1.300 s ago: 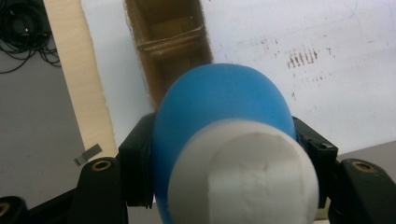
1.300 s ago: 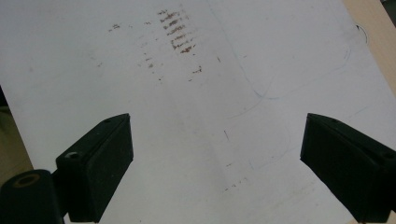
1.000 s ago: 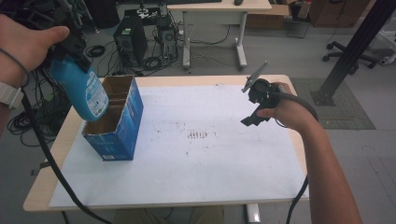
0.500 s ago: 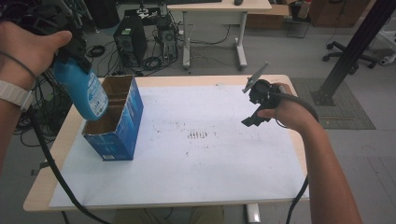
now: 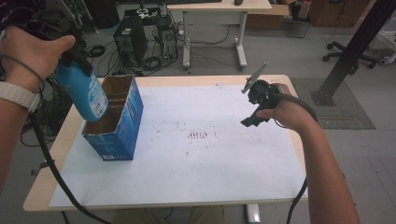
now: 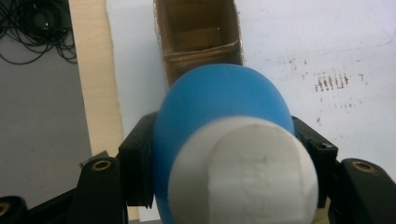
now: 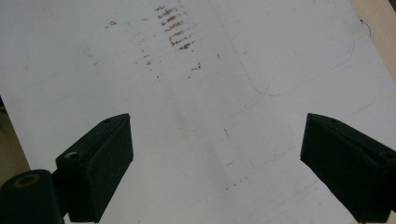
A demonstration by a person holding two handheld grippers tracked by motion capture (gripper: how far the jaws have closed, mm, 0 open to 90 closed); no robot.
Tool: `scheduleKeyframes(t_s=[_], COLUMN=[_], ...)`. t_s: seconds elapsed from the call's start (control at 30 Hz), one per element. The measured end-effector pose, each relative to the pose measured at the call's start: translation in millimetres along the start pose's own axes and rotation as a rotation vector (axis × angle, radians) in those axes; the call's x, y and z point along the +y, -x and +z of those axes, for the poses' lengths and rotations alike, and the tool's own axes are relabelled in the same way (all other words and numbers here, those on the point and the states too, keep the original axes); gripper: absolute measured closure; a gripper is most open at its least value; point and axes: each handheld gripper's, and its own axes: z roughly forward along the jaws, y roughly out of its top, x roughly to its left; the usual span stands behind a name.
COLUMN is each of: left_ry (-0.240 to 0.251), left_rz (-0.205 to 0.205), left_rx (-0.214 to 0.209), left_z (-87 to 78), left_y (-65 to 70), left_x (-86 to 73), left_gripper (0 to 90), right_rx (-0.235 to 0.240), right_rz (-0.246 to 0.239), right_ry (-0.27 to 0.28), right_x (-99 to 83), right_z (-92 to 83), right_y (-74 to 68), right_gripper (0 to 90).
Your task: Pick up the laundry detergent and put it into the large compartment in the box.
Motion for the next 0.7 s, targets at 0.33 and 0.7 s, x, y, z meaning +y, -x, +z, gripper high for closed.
scheduleKeyframes(t_s=[0.33, 0.7], left_ry=[0.004, 0.007], left_rz=[-0.025, -0.016], left_rx=[-0.008, -0.021], left_z=[18.4, 42.3], left_y=[-2.7, 1.6], left_x=[1.1, 2.6], left_gripper=[37.5, 37.6], right_rx=[0.001, 0.004], right_rz=[0.002, 0.006], right_ry=[-0.001, -0.007], right_x=[-1.0, -2.9], right_z=[0.6, 2.7], right_y=[0.2, 1.1], right_gripper=[9.2, 9.2])
